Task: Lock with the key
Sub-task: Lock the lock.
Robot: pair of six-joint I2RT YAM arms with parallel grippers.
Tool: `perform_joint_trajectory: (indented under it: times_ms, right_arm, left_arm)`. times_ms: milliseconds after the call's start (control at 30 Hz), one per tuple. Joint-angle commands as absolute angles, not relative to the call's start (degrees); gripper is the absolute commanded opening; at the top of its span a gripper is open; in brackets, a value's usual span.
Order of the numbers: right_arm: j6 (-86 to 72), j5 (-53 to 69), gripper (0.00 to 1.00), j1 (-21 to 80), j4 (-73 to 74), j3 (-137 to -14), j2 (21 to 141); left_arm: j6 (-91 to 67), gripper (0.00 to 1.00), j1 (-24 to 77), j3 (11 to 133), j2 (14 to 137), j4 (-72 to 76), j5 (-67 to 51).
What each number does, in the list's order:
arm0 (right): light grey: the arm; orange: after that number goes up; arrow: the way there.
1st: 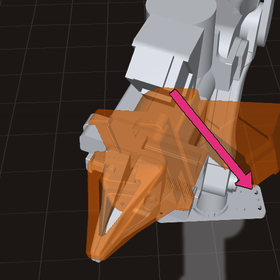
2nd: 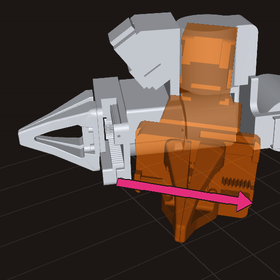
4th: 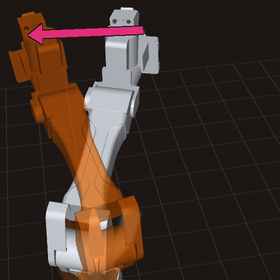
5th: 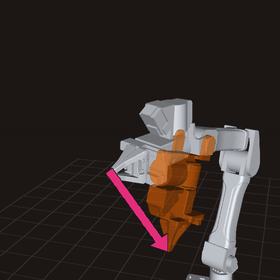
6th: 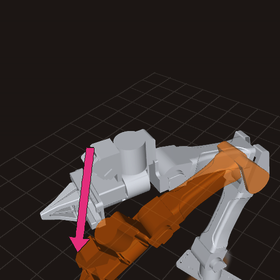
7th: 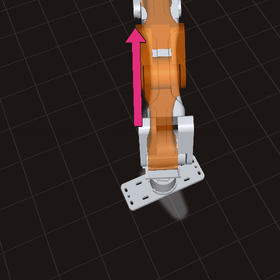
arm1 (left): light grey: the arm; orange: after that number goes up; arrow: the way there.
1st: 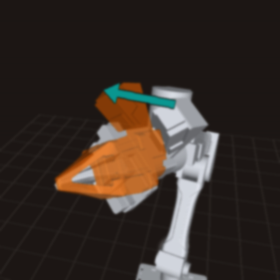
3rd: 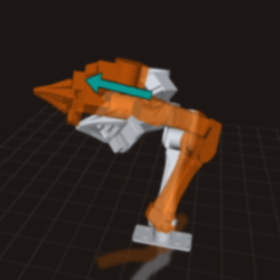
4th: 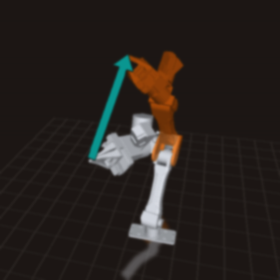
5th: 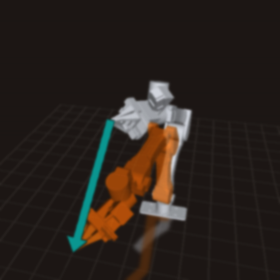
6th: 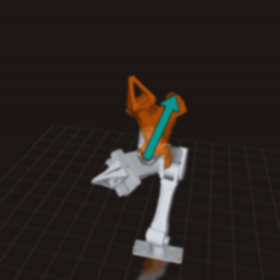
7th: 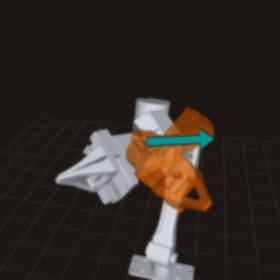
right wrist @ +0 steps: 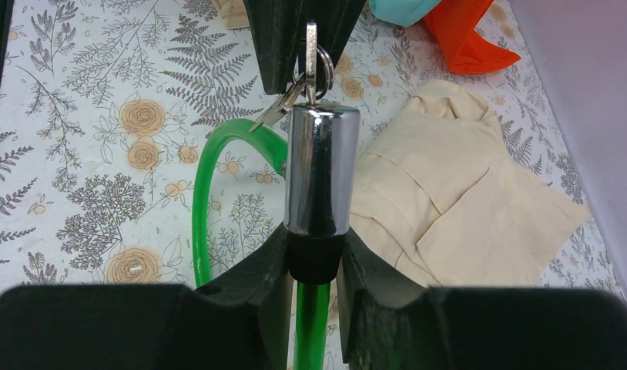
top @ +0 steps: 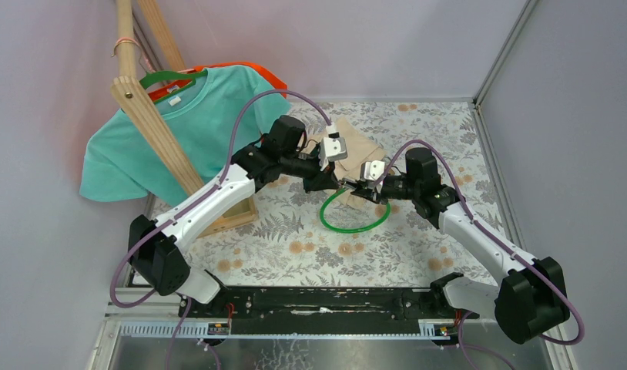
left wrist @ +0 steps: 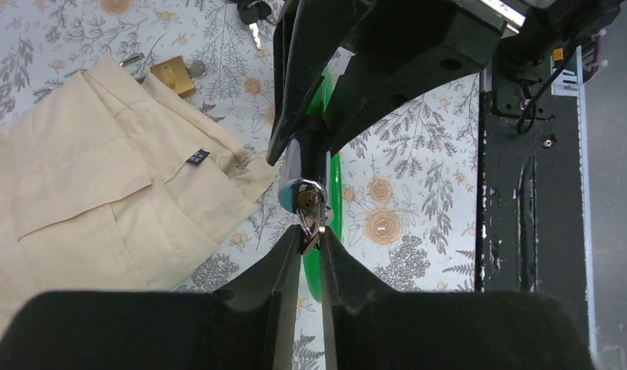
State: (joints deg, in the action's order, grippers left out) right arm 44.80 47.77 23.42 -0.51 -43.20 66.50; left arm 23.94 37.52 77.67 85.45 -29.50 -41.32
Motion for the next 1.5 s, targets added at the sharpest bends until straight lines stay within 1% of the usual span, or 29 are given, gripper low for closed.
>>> perform_joint_trajectory:
  times_ms: [0, 67, 100, 167, 233, 300, 400, 467, 600, 733, 833, 967, 1133, 1200, 1267, 1400, 1467]
  right_arm:
    - [45.3, 48.5, 0.00, 24.2, 4.4, -41.6, 67.7]
    - [45.5, 48.4, 0.00, 24.1, 4.4, -41.6, 67.6]
    - [45.4, 48.4, 0.00, 24.1, 4.5, -41.7, 67.6]
    - [45.4, 48.4, 0.00, 24.1, 4.5, -41.7, 67.5]
    - [45.4, 48.4, 0.00, 24.2, 4.4, -41.6, 67.6]
    - [45.5, 48.4, 0.00, 24.2, 4.4, -41.6, 67.6]
    - [45.5, 48.4, 0.00, 24.2, 4.4, -41.6, 67.5]
    - [45.7, 48.4, 0.00, 24.1, 4.4, -41.5, 67.6]
    - [45.7, 48.4, 0.00, 24.1, 4.5, -41.6, 67.5]
    - [45.9, 48.3, 0.00, 24.1, 4.6, -41.4, 67.7]
    - [45.8, 48.4, 0.00, 24.1, 4.5, -41.5, 67.7]
    - [46.0, 48.2, 0.00, 24.2, 4.6, -41.4, 67.9]
    - [45.9, 47.9, 0.00, 24.2, 4.6, -41.5, 67.9]
    - [46.0, 47.9, 0.00, 24.1, 4.6, -41.5, 68.1]
    - [45.9, 47.9, 0.00, 24.1, 4.6, -41.6, 68.0]
    - [46.0, 47.8, 0.00, 24.2, 4.6, -41.5, 67.9]
    - [46.0, 47.7, 0.00, 24.1, 4.7, -41.5, 67.9]
  left_arm:
    - [18.1, 0.20, 37.7, 76.6, 83.9, -24.7, -41.2]
    - [16.0, 0.23, 37.7, 76.8, 84.1, -24.7, -40.9]
    - [15.0, 0.27, 37.6, 77.0, 84.0, -24.7, -40.7]
    - [14.1, 0.38, 37.3, 77.4, 83.8, -24.7, -40.4]
    - [13.3, 0.46, 36.8, 77.7, 83.6, -24.3, -40.3]
    - [12.2, 0.48, 36.3, 78.1, 83.5, -23.7, -40.4]
    - [11.2, 0.48, 35.9, 78.8, 83.8, -23.6, -40.7]
    - [10.9, 0.45, 35.9, 78.7, 84.1, -23.0, -40.7]
    - [9.0, 0.31, 35.9, 78.6, 84.9, -22.3, -40.7]
    - [6.0, 0.24, 35.8, 77.8, 84.8, -19.9, -40.4]
    - [5.4, 0.23, 35.8, 76.6, 84.4, -19.3, -41.7]
    - [10.1, 0.21, 35.8, 75.1, 83.5, -20.1, -44.3]
    - [20.8, 0.25, 35.8, 75.3, 83.0, -24.8, -46.8]
    - [22.7, 0.24, 35.8, 76.1, 83.5, -25.6, -46.2]
    - [23.7, 0.20, 35.9, 77.0, 83.9, -26.2, -46.0]
    - [26.5, 0.05, 35.9, 78.2, 84.5, -27.1, -46.1]
    - [27.8, 0.00, 35.9, 78.7, 84.9, -27.7, -45.8]
